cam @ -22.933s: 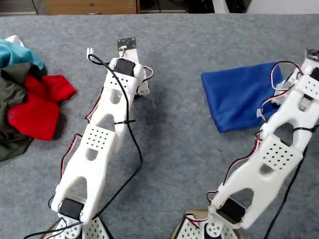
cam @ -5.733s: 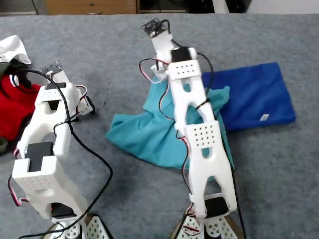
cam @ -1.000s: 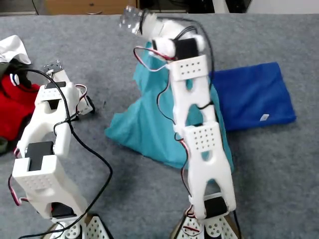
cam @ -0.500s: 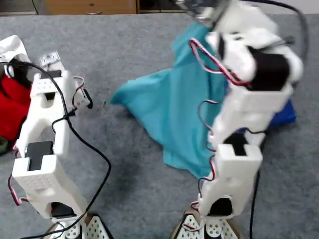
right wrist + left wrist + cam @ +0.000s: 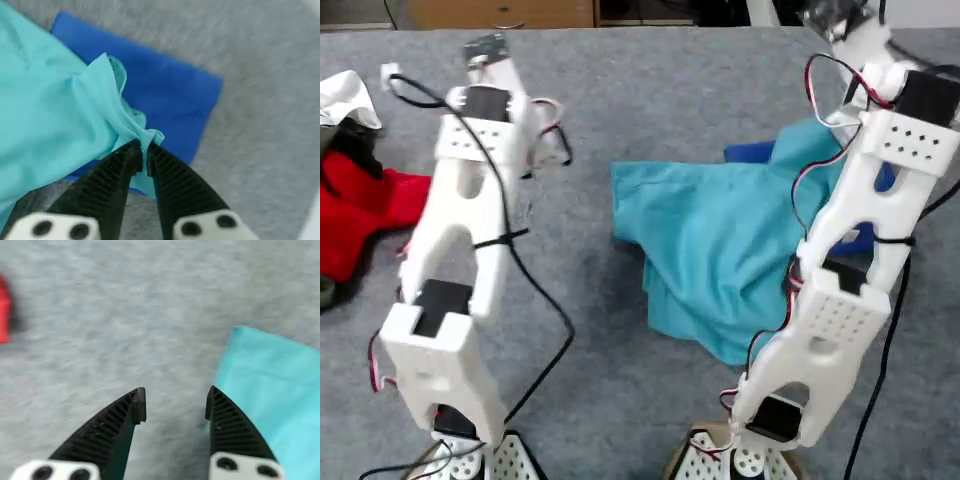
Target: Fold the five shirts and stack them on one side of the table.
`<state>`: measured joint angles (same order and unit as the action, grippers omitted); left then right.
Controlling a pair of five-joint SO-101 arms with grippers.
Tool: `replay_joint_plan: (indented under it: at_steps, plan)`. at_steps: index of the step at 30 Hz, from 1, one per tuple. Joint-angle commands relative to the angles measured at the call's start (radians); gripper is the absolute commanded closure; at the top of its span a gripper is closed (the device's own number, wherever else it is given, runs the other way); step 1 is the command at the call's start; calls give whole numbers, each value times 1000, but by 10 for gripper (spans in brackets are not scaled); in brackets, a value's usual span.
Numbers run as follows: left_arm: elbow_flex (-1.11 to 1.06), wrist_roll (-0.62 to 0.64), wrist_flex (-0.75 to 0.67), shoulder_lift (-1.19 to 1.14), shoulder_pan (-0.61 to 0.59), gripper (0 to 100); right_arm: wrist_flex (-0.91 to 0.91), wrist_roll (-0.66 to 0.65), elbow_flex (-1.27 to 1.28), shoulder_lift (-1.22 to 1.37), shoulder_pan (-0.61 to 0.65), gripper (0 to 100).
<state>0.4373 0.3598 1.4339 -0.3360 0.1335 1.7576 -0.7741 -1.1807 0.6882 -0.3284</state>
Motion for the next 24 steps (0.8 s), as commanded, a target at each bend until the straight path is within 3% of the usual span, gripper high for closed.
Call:
replay_joint_plan:
  at_steps: [1,8,14,19,24]
  plan:
    - [75,100,-75,-67,71,791,-58,68,5,104,-64,996]
    - [351,229,-34,-266,172,792,-163,238,-97,348,-81,996]
    - [592,238,-6,-475,180,797,-212,315,-280,558,-54,996]
    - [756,206,120,-602,189,798,-196,319,-493,694,-35,996]
    - [964,209,328,-622,189,830,-204,313,-487,708,-16,996]
